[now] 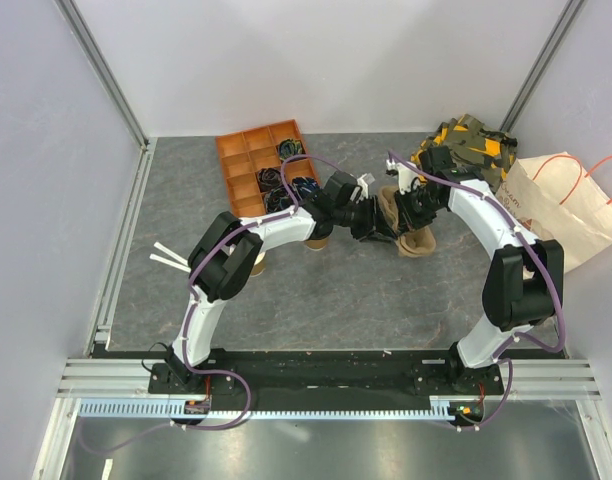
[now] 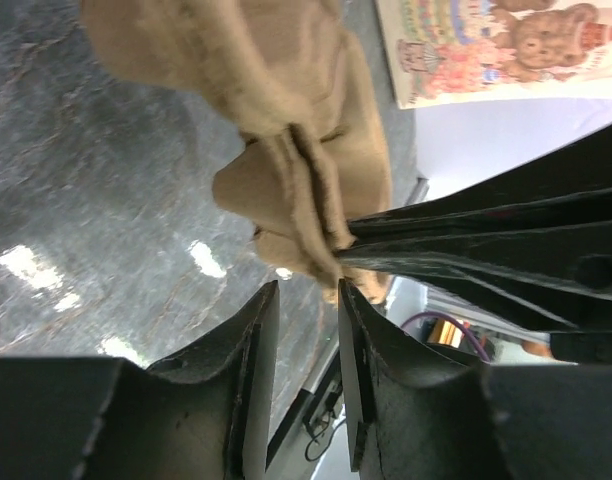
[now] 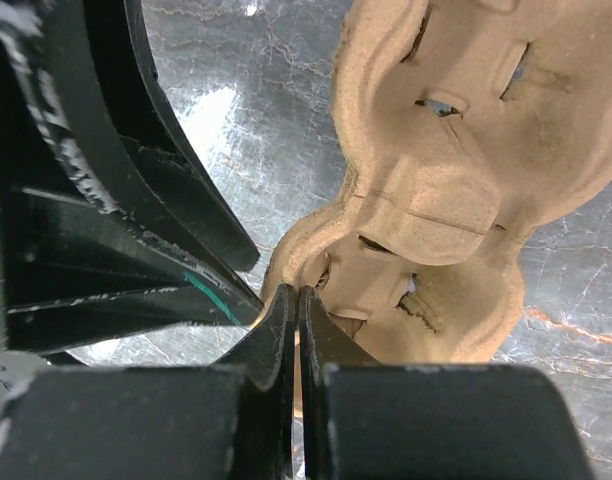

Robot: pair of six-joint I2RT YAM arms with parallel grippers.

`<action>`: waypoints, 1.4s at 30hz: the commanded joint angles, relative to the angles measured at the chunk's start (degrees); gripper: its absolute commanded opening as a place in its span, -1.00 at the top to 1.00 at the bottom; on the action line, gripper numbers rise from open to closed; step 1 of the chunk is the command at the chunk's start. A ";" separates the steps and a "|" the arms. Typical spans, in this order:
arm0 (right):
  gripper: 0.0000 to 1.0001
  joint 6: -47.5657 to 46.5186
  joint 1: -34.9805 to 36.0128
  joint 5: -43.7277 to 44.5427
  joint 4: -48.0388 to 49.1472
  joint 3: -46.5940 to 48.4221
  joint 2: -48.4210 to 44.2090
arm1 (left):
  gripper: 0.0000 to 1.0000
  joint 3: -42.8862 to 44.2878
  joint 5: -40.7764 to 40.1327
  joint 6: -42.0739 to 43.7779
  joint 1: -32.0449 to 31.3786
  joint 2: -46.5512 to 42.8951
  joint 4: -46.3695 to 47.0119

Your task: Pack the takeout coffee

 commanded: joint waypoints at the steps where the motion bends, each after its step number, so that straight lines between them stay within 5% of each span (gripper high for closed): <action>1: 1.00 -0.80 0.11 -0.12 1.00 -0.87 -1.13 | 0.26 -1.47 2.25 -3.42 0.52 -1.81 6.46; 18: 1.00 -0.09 0.19 -2.75 -1.72 1.76 -1.57 | 0.36 1.08 1.90 -4.12 0.88 2.84 5.76; 25: 1.00 0.17 0.19 -3.72 -3.39 3.96 -1.04 | 0.60 1.34 1.46 -4.65 1.40 4.34 5.41; 30: 1.00 0.00 0.11 -3.10 -4.10 5.19 -0.96 | 0.96 0.99 1.72 -5.87 1.84 4.78 5.23; 42: 1.00 -0.88 0.19 -1.87 -4.18 4.75 -2.10 | 0.96 -1.03 2.78 -11.24 2.55 6.54 7.34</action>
